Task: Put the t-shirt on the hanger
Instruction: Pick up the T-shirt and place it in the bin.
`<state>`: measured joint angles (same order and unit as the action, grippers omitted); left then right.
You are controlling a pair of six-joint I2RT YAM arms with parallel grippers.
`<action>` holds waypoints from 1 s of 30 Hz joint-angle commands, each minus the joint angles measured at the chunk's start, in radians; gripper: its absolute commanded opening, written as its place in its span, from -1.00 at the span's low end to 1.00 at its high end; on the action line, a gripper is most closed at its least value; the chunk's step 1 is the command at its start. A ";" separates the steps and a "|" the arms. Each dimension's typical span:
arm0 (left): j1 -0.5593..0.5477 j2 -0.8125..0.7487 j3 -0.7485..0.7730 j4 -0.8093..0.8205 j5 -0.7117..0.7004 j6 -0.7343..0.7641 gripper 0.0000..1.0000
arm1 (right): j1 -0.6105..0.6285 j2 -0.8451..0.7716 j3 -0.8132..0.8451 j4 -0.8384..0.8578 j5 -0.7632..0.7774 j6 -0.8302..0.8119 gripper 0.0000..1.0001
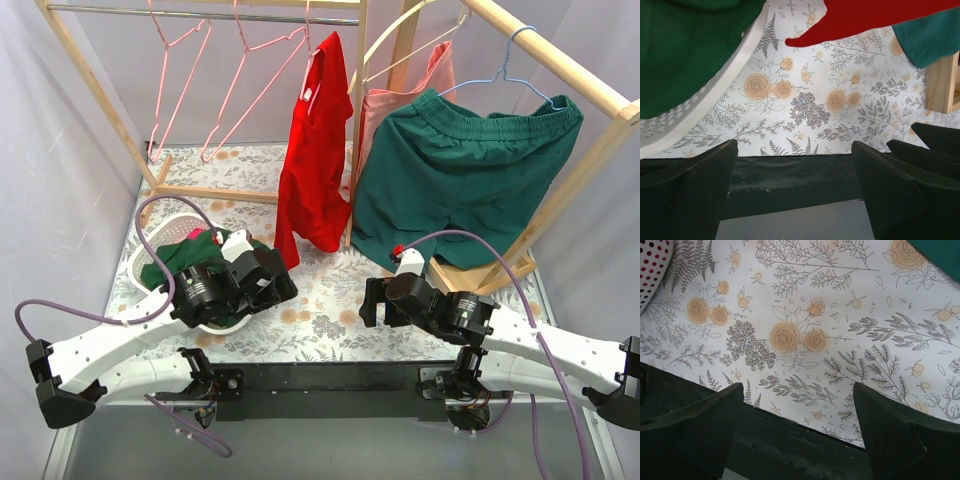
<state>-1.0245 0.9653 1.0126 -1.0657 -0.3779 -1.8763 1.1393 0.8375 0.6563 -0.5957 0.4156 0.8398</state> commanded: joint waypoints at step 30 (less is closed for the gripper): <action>0.710 0.270 -0.066 0.252 0.062 0.198 0.20 | 0.000 -0.018 0.032 0.045 -0.031 -0.091 0.96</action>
<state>-0.3180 1.2278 1.0065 -0.8536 -0.3588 -1.6592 1.1393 0.8322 0.6601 -0.5789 0.3820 0.7753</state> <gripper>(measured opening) 0.609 0.981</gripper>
